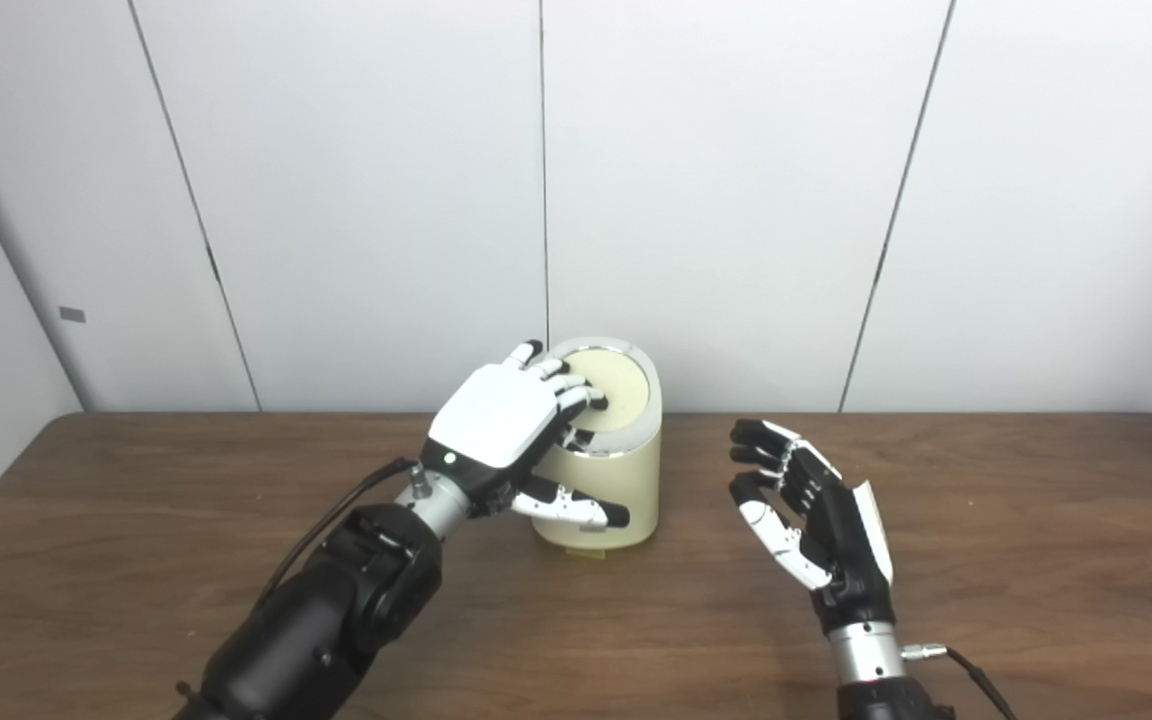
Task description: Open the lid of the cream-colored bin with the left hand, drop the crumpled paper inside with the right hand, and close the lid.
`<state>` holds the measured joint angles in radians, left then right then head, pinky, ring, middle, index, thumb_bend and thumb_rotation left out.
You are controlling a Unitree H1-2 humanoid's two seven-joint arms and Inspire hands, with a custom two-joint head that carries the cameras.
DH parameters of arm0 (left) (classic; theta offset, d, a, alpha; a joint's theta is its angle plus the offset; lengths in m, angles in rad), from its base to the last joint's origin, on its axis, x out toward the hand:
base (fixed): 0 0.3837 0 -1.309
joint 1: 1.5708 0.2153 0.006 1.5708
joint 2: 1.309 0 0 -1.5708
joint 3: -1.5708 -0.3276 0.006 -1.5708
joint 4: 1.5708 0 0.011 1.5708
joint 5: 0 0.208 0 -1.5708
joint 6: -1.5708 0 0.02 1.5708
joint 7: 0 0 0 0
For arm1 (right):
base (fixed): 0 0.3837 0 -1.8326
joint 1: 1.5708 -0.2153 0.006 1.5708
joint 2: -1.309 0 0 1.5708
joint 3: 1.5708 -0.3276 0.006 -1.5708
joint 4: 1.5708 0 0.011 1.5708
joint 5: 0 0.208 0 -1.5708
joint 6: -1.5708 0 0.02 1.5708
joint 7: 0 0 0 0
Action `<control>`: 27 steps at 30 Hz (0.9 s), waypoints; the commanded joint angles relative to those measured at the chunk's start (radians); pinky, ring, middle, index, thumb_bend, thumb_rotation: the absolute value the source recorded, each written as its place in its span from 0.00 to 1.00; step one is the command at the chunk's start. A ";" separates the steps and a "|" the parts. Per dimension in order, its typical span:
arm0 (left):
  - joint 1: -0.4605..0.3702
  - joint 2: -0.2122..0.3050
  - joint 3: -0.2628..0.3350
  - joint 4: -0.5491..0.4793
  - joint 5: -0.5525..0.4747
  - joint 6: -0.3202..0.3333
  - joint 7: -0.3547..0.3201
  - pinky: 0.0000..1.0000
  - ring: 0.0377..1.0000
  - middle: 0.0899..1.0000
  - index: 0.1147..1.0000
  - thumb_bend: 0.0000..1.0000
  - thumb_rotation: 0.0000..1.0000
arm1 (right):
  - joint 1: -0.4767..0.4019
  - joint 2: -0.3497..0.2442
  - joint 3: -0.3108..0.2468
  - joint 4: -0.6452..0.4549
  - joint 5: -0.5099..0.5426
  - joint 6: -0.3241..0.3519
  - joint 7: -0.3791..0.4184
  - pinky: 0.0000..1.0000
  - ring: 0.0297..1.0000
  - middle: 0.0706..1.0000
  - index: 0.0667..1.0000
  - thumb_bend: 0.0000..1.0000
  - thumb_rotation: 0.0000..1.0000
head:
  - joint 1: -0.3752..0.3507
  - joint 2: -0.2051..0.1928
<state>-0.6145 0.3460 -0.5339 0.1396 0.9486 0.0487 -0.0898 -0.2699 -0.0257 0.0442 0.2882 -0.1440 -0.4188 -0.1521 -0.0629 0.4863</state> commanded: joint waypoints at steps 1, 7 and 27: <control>-0.012 -0.019 0.010 0.053 -0.006 0.033 -0.048 1.00 0.95 0.83 0.81 0.79 0.72 | 0.009 0.016 0.016 0.037 -0.015 -0.050 -0.008 0.63 0.72 0.73 0.72 0.31 0.54 | -0.001 -0.001; -0.022 -0.036 0.040 0.075 0.013 0.015 -0.003 1.00 0.96 0.84 0.82 0.85 0.78 | 0.007 0.016 0.023 0.041 -0.019 -0.050 -0.017 0.63 0.72 0.73 0.72 0.33 0.55 | -0.003 -0.003; -0.021 -0.083 0.128 0.091 0.006 -0.085 0.348 1.00 0.78 0.68 0.68 0.73 0.74 | 0.000 0.011 0.037 0.059 -0.004 -0.050 -0.026 0.63 0.72 0.73 0.71 0.33 0.53 | -0.002 -0.008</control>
<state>-0.5996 0.2625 -0.4311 0.2421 0.9547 -0.0154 0.1978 -0.2923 -0.0188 0.0726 0.3096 -0.1361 -0.4252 -0.1765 -0.0644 0.4771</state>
